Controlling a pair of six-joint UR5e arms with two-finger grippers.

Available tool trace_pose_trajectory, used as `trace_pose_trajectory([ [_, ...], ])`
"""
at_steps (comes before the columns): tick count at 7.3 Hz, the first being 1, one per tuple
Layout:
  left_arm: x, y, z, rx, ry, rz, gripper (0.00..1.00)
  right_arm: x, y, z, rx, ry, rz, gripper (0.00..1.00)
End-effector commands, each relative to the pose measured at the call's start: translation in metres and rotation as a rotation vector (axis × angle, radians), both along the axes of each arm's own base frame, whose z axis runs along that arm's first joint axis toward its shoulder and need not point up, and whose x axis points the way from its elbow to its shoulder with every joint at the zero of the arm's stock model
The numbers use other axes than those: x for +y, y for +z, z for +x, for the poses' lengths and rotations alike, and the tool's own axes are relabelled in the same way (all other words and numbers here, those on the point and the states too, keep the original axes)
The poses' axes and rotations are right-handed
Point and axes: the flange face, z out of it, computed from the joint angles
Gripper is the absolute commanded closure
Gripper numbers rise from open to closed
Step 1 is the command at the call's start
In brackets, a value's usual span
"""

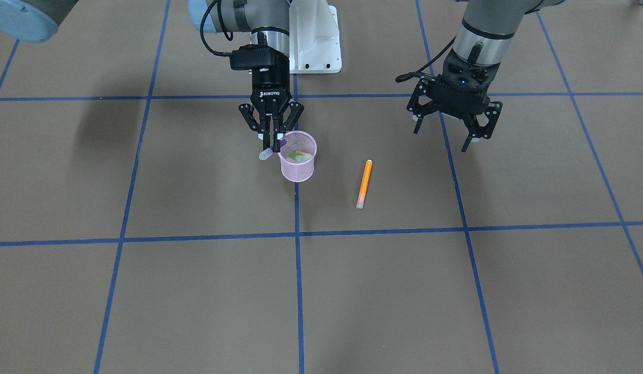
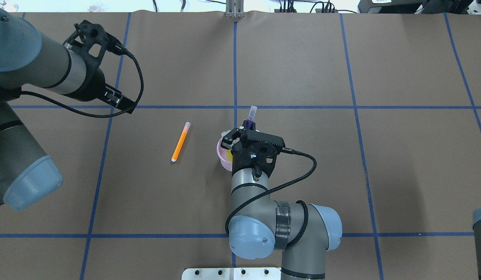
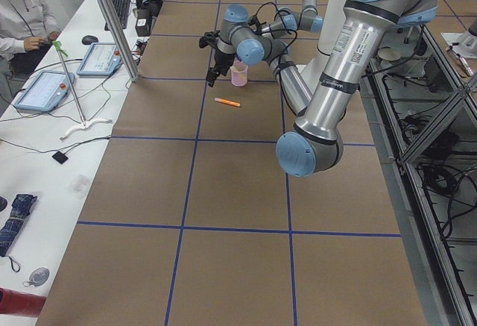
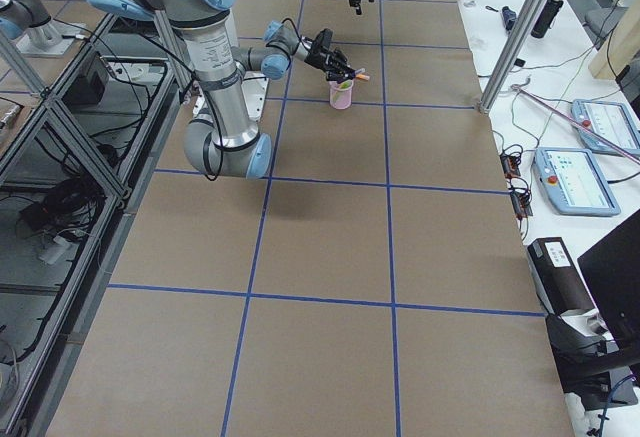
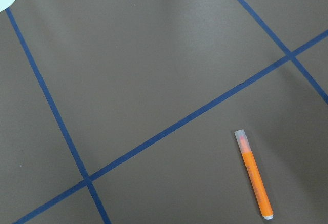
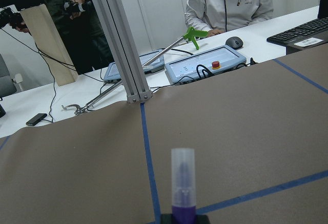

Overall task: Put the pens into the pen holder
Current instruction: 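Lift the purple marker with the right gripper over the pink cup, then release the purple marker into the cup and raise the right gripper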

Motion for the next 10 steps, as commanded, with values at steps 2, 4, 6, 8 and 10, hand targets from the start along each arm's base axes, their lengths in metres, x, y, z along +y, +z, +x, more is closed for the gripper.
trace_pose_trajectory([
  [2, 0.0, 0.0, 0.0, 0.001, -0.001, -0.001, 0.0, -0.001, -0.011, -0.001, 0.01, -0.015, 0.006, 0.01],
  [4, 0.0, 0.0, 0.0, 0.006, -0.011, -0.012, 0.0, -0.019, -0.023, 0.02, -0.016, -0.06, -0.028, 0.01],
  [6, 0.001, 0.005, 0.013, 0.024, -0.022, -0.037, 0.0, -0.077, -0.017, 0.056, -0.04, -0.166, -0.157, 0.01],
  [8, 0.003, 0.023, 0.06, 0.109, -0.068, -0.13, 0.0, -0.141, -0.002, 0.107, 0.004, -0.308, -0.254, 0.01],
  [10, 0.0, 0.052, 0.104, 0.136, -0.043, -0.141, 0.0, -0.203, 0.028, 0.183, 0.057, -0.502, -0.365, 0.01],
])
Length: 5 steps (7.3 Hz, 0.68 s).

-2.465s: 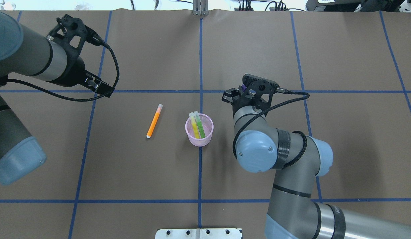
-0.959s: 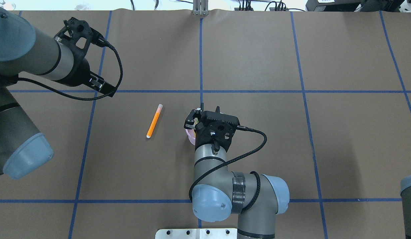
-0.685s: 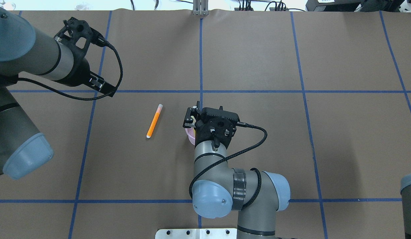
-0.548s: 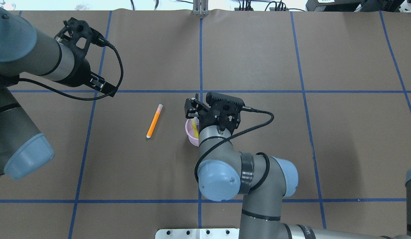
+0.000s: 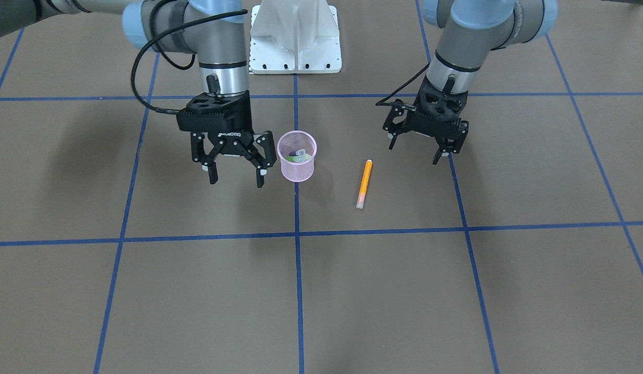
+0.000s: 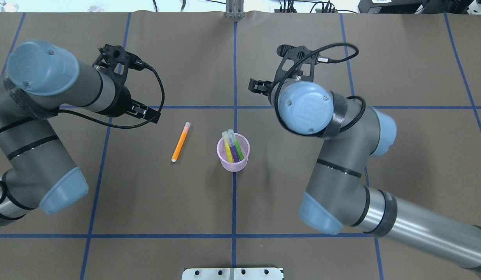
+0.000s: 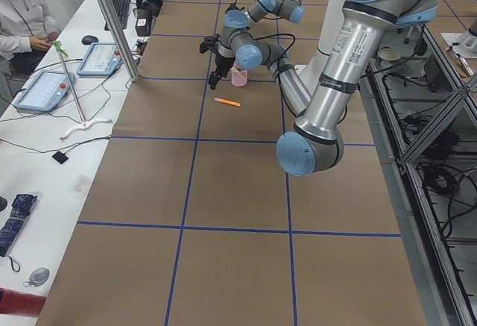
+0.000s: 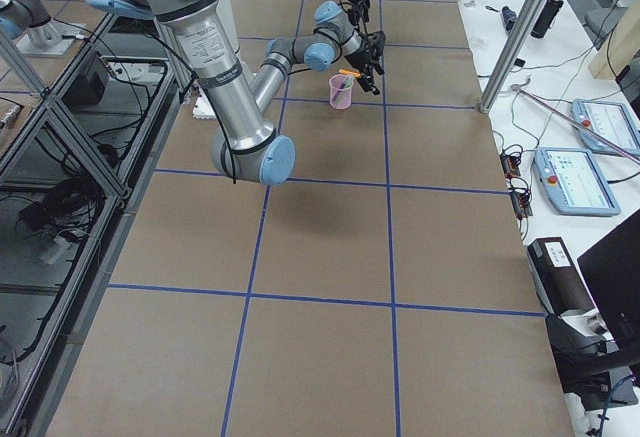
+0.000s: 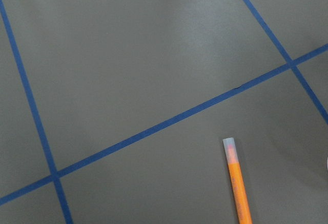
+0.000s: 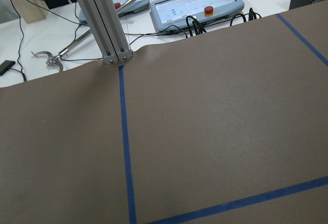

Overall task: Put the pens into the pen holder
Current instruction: 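Release the purple marker into the cup and raise the right gripper, then lower the left gripper onto the orange marker and grasp it while the right arm withdraws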

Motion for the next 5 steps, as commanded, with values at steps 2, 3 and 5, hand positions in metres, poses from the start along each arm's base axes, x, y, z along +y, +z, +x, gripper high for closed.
trace_pose_trajectory([
  [2, -0.012, 0.054, 0.066, 0.034, -0.017, -0.009, 0.0, -0.073, 0.046, 0.116, 0.074, -0.267, -0.077, 0.01],
  [3, -0.003, 0.061, 0.104, 0.045, -0.054, -0.019, 0.0, -0.085, 0.061, 0.147, 0.083, -0.33, -0.066, 0.01],
  [5, -0.012, 0.043, 0.141, 0.061, -0.083, -0.063, 0.01, -0.089, 0.08, 0.168, 0.092, -0.367, -0.062, 0.01],
])
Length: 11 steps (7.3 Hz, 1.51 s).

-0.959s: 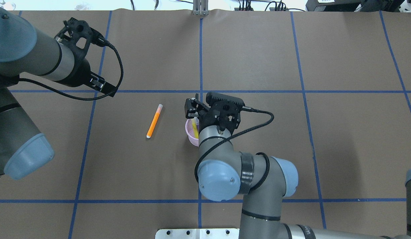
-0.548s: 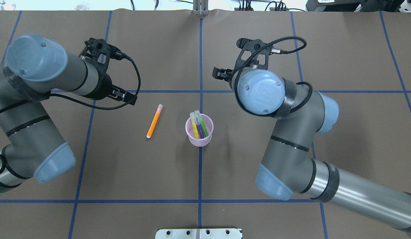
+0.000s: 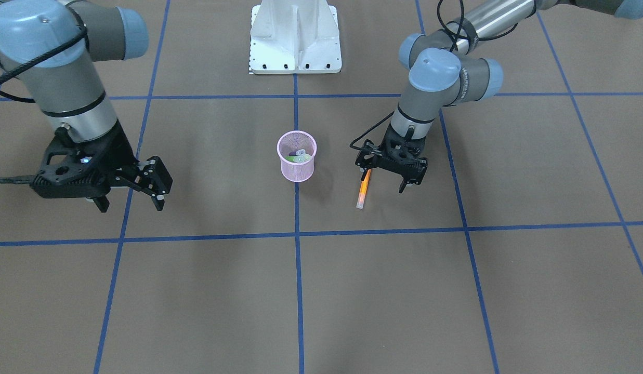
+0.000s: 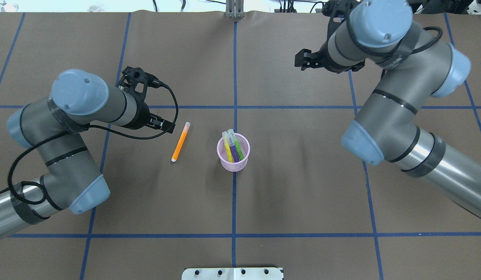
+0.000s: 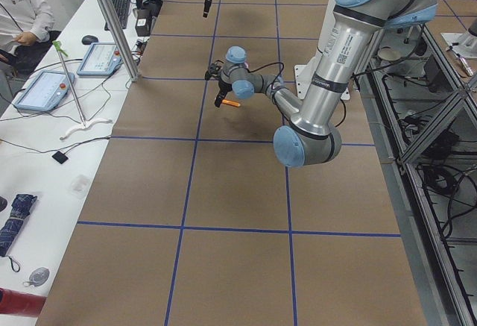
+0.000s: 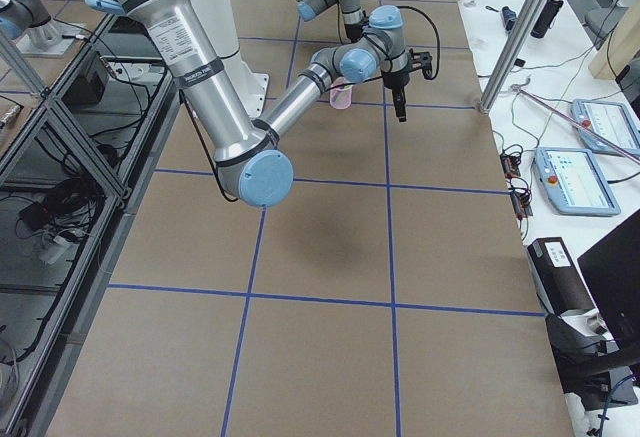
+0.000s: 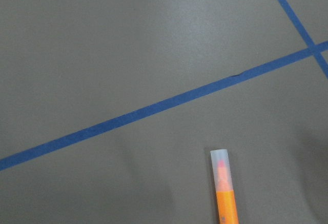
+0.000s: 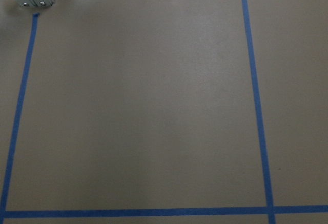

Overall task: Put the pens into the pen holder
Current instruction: 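Lower the left gripper onto the orange marker and grasp it while the right arm withdraws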

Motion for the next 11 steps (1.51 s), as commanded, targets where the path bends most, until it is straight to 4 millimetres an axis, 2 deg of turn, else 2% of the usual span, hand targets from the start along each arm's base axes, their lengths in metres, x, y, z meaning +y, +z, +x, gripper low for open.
trace_pose_trajectory([
  [1, 0.0019, -0.01, 0.0305, 0.014, -0.01, -0.027, 0.03, -0.0032, 0.0128, 0.0145, 0.007, -0.021, 0.001, 0.01],
  [2, 0.0046, -0.0108, 0.0324, 0.015, -0.005, -0.026, 0.21, -0.0031, 0.0138, 0.0147, 0.009, -0.02, 0.001, 0.01],
  [3, 0.0044, -0.0096, 0.0328, 0.009, -0.002, -0.024, 0.56, -0.003, 0.0148, 0.0148, 0.009, -0.019, -0.002, 0.01],
  [11, 0.0023, -0.0013, 0.0365, -0.01, 0.003, -0.031, 0.58, -0.0037, 0.0172, 0.0146, 0.014, -0.017, -0.004, 0.01],
])
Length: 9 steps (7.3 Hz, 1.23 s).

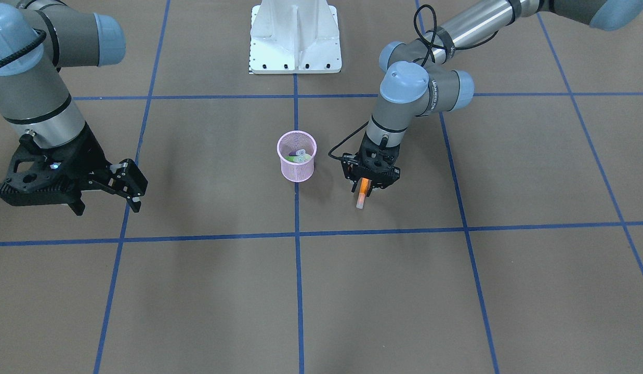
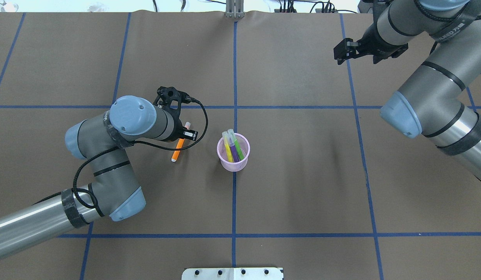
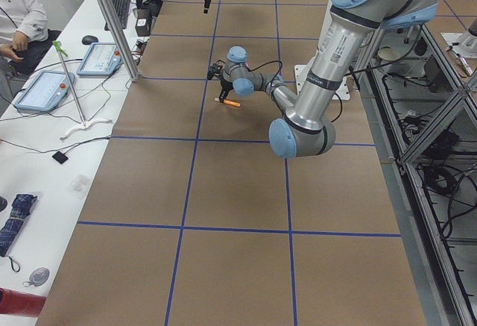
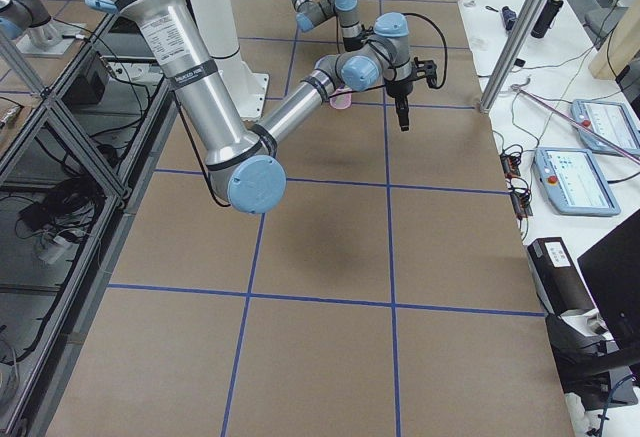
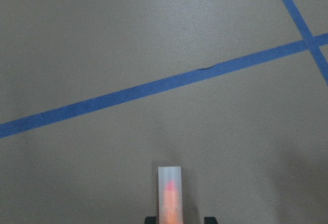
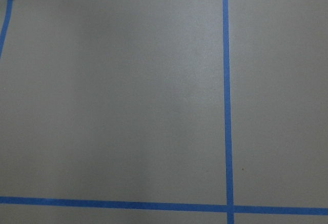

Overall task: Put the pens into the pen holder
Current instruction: 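Lower the left gripper onto the orange marker and grasp it while the right arm withdraws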

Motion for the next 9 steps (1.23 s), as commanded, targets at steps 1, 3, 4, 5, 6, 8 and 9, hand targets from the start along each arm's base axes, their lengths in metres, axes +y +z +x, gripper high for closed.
trace_pose_trajectory([
  [1, -0.002, 0.005, 0.003, -0.009, 0.0, -0.006, 0.62, 0.0, 0.001, 0.0, 0.001, 0.0, -0.002, 0.01],
  [3, -0.002, 0.004, 0.004, -0.009, 0.001, -0.007, 0.81, 0.001, 0.003, 0.001, 0.003, 0.001, -0.002, 0.01],
  [4, -0.002, 0.003, 0.004, -0.005, 0.001, -0.004, 1.0, 0.001, 0.003, 0.001, 0.002, 0.0, -0.003, 0.01],
  [5, -0.001, -0.003, 0.001, 0.005, 0.002, 0.003, 1.0, 0.001, 0.003, 0.001, 0.002, 0.001, -0.001, 0.01],
  [6, 0.002, -0.02, -0.007, 0.036, -0.001, 0.023, 1.0, 0.001, 0.003, 0.001, 0.001, 0.0, -0.002, 0.01],
  [8, 0.011, -0.077, -0.042, 0.159, -0.019, 0.11, 1.0, 0.001, 0.002, 0.001, 0.001, 0.001, 0.0, 0.01],
  [9, 0.022, -0.108, -0.062, 0.27, -0.016, 0.197, 1.0, 0.001, 0.002, 0.001, 0.002, 0.002, 0.002, 0.0],
])
